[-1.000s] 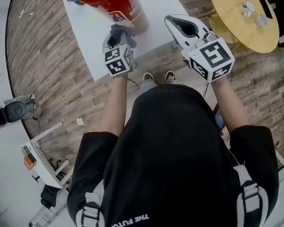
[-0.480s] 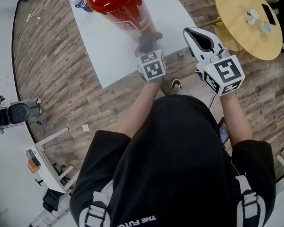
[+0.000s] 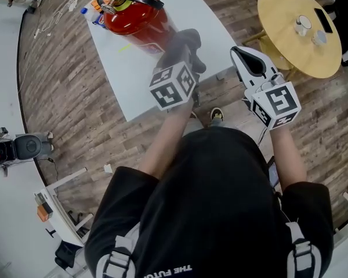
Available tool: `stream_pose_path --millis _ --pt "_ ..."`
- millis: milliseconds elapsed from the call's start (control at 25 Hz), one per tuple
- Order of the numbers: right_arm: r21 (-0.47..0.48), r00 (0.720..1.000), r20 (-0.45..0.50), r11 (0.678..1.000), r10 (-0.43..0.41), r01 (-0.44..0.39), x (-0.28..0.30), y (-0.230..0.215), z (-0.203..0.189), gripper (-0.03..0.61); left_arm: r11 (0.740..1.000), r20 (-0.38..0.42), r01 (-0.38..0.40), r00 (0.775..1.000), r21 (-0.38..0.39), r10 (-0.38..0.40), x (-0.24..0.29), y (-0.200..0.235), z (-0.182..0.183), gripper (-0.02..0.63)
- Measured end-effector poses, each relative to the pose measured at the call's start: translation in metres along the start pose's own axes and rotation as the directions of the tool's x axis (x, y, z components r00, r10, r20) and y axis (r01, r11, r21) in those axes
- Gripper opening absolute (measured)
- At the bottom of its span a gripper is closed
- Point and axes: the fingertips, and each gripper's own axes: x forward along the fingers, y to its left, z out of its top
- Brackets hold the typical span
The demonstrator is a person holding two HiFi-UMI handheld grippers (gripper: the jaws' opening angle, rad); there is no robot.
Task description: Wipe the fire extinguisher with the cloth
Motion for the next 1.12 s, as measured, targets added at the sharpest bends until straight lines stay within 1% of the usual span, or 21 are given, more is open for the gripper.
stream_pose_path --millis 80,200,320,400,440,480,560,600,680,760,880,960,1040,1120 --pt "0.003 1.000 0.010 1.000 0.011 -0.011 0.003 0.000 0.004 0.018 0.999 0.068 0.051 0.996 0.004 -0.051 -0.020 -0.010 0.034 0.092" --pt "-0.003 0.999 0.031 0.999 0.036 -0.036 0.010 0.002 0.012 0.018 0.991 0.155 0.113 0.980 0.067 -0.122 -0.045 -0.023 0.076 0.092" --pt "-0.014 0.997 0.053 0.998 0.063 -0.062 0.018 0.005 0.020 0.018 0.979 0.234 0.129 0.958 0.159 -0.165 -0.071 -0.030 0.113 0.092" --pt "-0.018 0.996 0.055 0.997 0.074 -0.073 0.019 0.007 0.022 0.018 0.975 0.266 0.136 0.947 0.178 -0.180 -0.088 -0.029 0.128 0.092" --pt "-0.021 0.995 0.056 0.997 0.077 -0.075 0.018 0.007 0.024 0.018 0.976 0.286 0.124 0.943 0.181 -0.173 -0.097 -0.024 0.135 0.093" --pt "-0.023 0.995 0.059 0.997 0.079 -0.077 0.018 0.007 0.025 0.018 0.978 0.315 0.093 0.937 0.185 -0.149 -0.107 -0.015 0.143 0.094" --pt "-0.020 0.995 0.063 0.996 0.083 -0.082 0.019 0.006 0.027 0.018 0.979 0.381 -0.003 0.921 0.205 -0.077 -0.130 0.008 0.158 0.094" --pt "-0.013 0.994 0.063 0.996 0.087 -0.086 0.020 0.007 0.027 0.018 0.973 0.401 -0.045 0.915 0.224 -0.050 -0.140 0.017 0.163 0.094" --pt "0.001 0.993 0.062 0.995 0.096 -0.096 0.021 0.010 0.025 0.018 0.957 0.406 -0.088 0.913 0.276 -0.033 -0.150 0.023 0.161 0.094" --pt "0.002 0.992 0.061 0.994 0.107 -0.108 0.024 0.015 0.025 0.018 0.947 0.382 -0.081 0.923 0.310 -0.046 -0.150 0.020 0.149 0.094" --pt "0.006 0.990 0.066 0.992 0.129 -0.129 0.029 0.023 0.027 0.018 0.947 0.344 -0.056 0.937 0.316 -0.060 -0.142 0.014 0.120 0.094" --pt "0.009 0.989 0.068 0.991 0.134 -0.135 0.031 0.028 0.026 0.018 0.942 0.312 -0.054 0.948 0.332 -0.055 -0.133 0.007 0.094 0.094" --pt "-0.012 0.989 0.065 0.991 0.134 -0.133 0.033 0.032 0.023 0.018 0.940 0.276 -0.056 0.960 0.337 -0.041 -0.123 0.005 0.070 0.094" --pt "-0.035 0.988 0.056 0.989 0.143 -0.141 0.034 0.036 0.022 0.017 0.945 0.247 -0.043 0.968 0.323 -0.040 -0.115 0.004 0.054 0.094"
